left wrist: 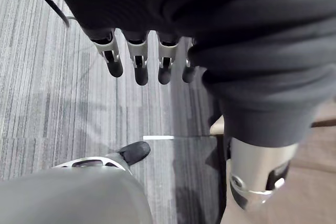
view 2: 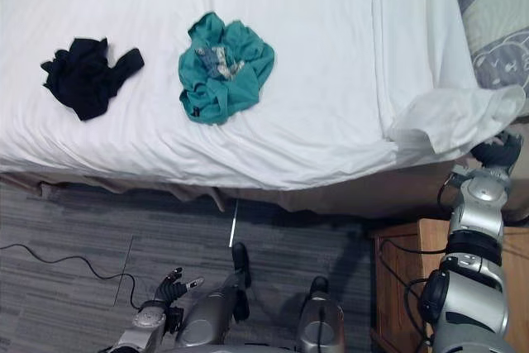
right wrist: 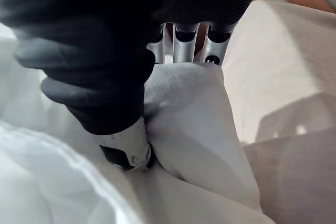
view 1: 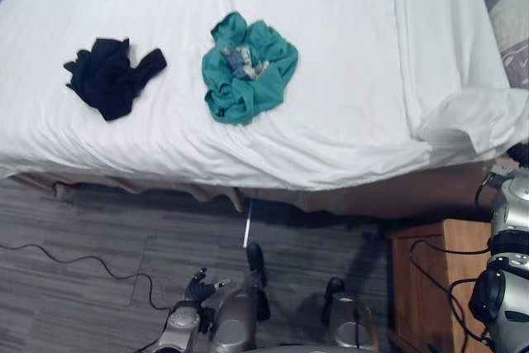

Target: Tidy the bed and pick cloth on bed and put in laundry

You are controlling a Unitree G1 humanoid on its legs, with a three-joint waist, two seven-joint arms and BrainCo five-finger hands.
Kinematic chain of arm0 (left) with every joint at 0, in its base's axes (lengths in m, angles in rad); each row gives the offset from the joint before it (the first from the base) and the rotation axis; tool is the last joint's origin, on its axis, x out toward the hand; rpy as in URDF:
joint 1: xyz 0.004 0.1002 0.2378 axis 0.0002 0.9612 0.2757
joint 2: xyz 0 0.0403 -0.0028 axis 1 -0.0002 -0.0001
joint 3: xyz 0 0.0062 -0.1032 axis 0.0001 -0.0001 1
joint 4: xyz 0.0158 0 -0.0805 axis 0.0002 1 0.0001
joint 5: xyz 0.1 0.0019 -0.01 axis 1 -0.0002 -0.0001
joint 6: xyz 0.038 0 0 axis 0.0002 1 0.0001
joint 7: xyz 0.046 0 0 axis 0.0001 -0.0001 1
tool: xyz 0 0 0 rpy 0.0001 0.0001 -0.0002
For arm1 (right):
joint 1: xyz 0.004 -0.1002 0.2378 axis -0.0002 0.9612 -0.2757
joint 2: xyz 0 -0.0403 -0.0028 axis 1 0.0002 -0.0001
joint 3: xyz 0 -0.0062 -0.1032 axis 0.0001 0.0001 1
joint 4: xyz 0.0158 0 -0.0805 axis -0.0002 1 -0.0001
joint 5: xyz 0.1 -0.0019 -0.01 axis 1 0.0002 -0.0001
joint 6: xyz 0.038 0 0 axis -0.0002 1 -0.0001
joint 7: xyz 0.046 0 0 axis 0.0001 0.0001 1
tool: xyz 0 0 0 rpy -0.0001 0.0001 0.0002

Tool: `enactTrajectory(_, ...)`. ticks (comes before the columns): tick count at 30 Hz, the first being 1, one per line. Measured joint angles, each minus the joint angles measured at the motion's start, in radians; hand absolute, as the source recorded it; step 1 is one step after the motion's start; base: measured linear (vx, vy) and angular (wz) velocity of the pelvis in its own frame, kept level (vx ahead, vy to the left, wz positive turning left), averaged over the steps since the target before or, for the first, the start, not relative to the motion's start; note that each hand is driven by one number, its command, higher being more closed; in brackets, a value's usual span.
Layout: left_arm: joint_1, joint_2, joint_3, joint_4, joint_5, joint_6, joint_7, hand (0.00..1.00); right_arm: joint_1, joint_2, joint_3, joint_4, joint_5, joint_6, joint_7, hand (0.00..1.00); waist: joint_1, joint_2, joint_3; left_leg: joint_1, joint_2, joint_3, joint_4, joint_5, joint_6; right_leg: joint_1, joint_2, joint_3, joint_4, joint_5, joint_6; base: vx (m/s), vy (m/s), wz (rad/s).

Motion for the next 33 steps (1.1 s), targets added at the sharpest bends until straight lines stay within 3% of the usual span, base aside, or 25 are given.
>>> enactTrajectory(5,0.026,-0.006,0.05,0.028,0.001,0.03,-0.007,0.0,0.101,0.14,-0.112,-0.201,0.024,0.06,-0.006,0.0,-0.001,-0.009,-0.046,0.032,-0.002,-0.001,-0.002,-0.007,-0.008,0.071,0.01,-0.003,-0.085,0.029,0.007,0.08,-0.03,-0.03)
enactTrajectory(9,0.043,-0.005,0.081,0.037,0.01,0.04,-0.008,0.0,0.12,0.198,-0.163,-0.259,0.011,0.096,-0.031,0.0,-0.002,-0.03,-0.067,0.051,-0.002,-0.009,-0.006,-0.007,-0.008,0.105,0.014,-0.011,-0.113,0.034,0.006,0.04,-0.029,0.02)
enactTrajectory(14,0.044,-0.008,0.097,0.042,0.03,0.048,-0.008,0.0,0.159,0.24,-0.203,-0.352,-0.02,0.13,-0.075,0.0,-0.003,-0.035,-0.081,0.06,-0.001,-0.024,-0.007,-0.007,-0.008,0.13,0.019,-0.026,-0.13,0.037,0.006,0.01,-0.022,0.08)
enactTrajectory(17,0.051,-0.011,0.108,0.042,0.031,0.058,-0.008,0.0,0.199,0.246,-0.236,-0.408,-0.042,0.148,-0.146,0.0,-0.005,-0.036,-0.083,0.062,0.009,-0.025,-0.007,-0.027,-0.018,0.132,0.029,-0.019,-0.143,0.049,0.005,-0.03,-0.001,-0.1)
enactTrajectory(21,0.113,0.004,0.111,0.044,0.031,0.062,-0.007,0.0,0.278,0.24,-0.267,-0.486,-0.081,0.155,-0.204,0.0,-0.041,-0.062,-0.118,0.061,0.02,-0.005,-0.008,-0.064,-0.012,0.104,0.04,0.034,-0.143,0.058,0.003,-0.03,0.02,-0.36)
enactTrajectory(26,0.113,0.007,0.11,0.05,0.031,0.061,-0.006,0.0,0.303,0.155,-0.272,-0.611,-0.137,0.157,-0.239,0.0,-0.061,-0.065,-0.127,0.062,0.027,0.008,-0.008,-0.074,-0.011,0.094,0.048,0.055,-0.147,0.074,-0.001,-0.06,0.032,-0.12)
enactTrajectory(27,0.113,0.007,0.11,0.051,0.031,0.061,-0.006,0.0,0.302,0.137,-0.256,-0.626,-0.143,0.156,-0.244,1.0,-0.06,-0.064,-0.128,0.061,0.028,0.007,-0.008,-0.074,-0.011,0.094,0.048,0.054,-0.147,0.074,-0.001,-0.06,0.024,0.02)
enactTrajectory(33,0.114,0.007,0.109,0.054,0.028,0.06,-0.006,0.0,0.212,0.043,-0.039,-0.646,-0.132,0.119,-0.226,1.0,-0.057,-0.063,-0.129,0.036,0.028,0.011,-0.008,-0.074,-0.011,0.066,0.05,0.061,-0.146,0.084,0.001,-0.03,0.019,-0.01)
